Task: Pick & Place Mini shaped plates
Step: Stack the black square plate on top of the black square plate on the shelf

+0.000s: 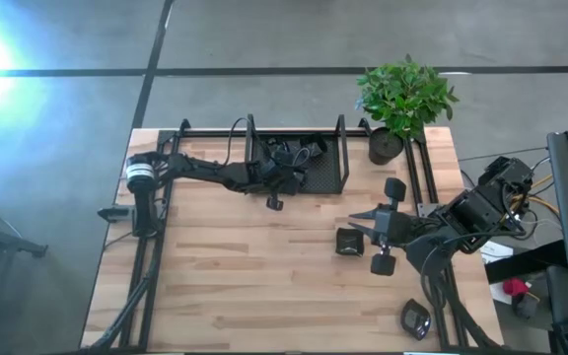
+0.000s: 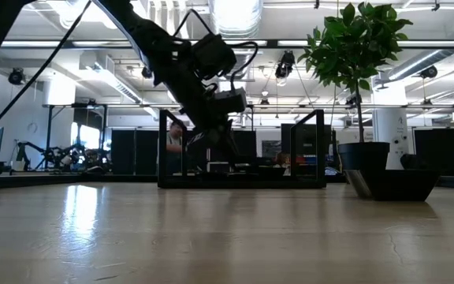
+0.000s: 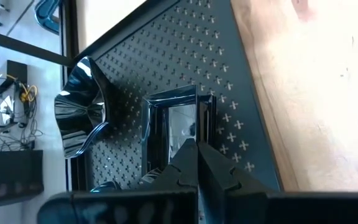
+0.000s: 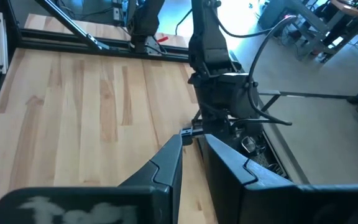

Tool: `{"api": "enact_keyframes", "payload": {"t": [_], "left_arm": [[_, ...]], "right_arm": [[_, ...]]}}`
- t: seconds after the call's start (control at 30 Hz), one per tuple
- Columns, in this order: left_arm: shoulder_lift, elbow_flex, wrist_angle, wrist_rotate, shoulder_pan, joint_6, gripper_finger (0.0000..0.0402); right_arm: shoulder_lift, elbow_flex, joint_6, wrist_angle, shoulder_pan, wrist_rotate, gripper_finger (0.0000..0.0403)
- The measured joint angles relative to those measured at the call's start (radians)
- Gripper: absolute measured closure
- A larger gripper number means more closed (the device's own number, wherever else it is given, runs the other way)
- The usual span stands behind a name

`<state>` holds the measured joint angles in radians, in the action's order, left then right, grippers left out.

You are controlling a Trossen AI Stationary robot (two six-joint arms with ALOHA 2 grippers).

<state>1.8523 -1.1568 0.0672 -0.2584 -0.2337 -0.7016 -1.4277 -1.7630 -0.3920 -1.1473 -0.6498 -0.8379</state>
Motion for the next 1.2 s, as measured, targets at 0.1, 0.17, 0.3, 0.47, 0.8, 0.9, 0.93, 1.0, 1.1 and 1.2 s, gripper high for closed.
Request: {"api": "enact_keyframes", "payload": {"t": [0.1,0.17,0.3,0.47,0.8,0.9,0.93,1.0,1.1,1.2], "left_arm": [[0.003,0.000,0.000,0.000,0.000,0.003,0.0401],[0.006,0.000,0.002,-0.001,0.000,0.003,0.0401],[0.009,0.000,-0.001,-0.001,0.000,0.003,0.0401],[0.016,0.000,0.001,-0.001,0.000,0.003,0.0401],[0.016,0.000,-0.007,-0.009,0.000,0.003,0.0401],[0.016,0.000,-0.008,-0.009,0.000,0.026,0.0401],[0.016,0.000,-0.007,-0.009,0.000,0.027,0.0401],[0.016,0.000,-0.008,-0.009,0.000,0.026,0.0401],[0.016,0.000,-0.030,-0.009,0.000,0.027,0.0400],[0.016,0.000,-0.055,-0.022,0.000,0.027,0.0385]], "right_arm": [[0.000,0.000,0.000,0.000,0.000,0.000,0.0342],[0.000,0.000,0.000,0.000,0.000,0.000,0.0342],[0.000,0.000,0.000,0.000,0.000,0.000,0.0342],[0.000,0.000,0.000,0.000,0.000,0.000,0.0342],[0.000,0.000,0.000,0.000,0.000,0.000,0.0342],[0.000,0.000,0.001,0.000,0.000,0.000,0.0342],[0.000,0.000,0.002,0.001,0.000,0.000,0.0342],[0.000,0.000,0.002,0.001,0.000,0.000,0.0342],[0.000,0.000,0.002,0.001,0.000,0.000,0.0342],[0.000,0.000,0.002,0.001,0.000,0.000,0.0342]]}}
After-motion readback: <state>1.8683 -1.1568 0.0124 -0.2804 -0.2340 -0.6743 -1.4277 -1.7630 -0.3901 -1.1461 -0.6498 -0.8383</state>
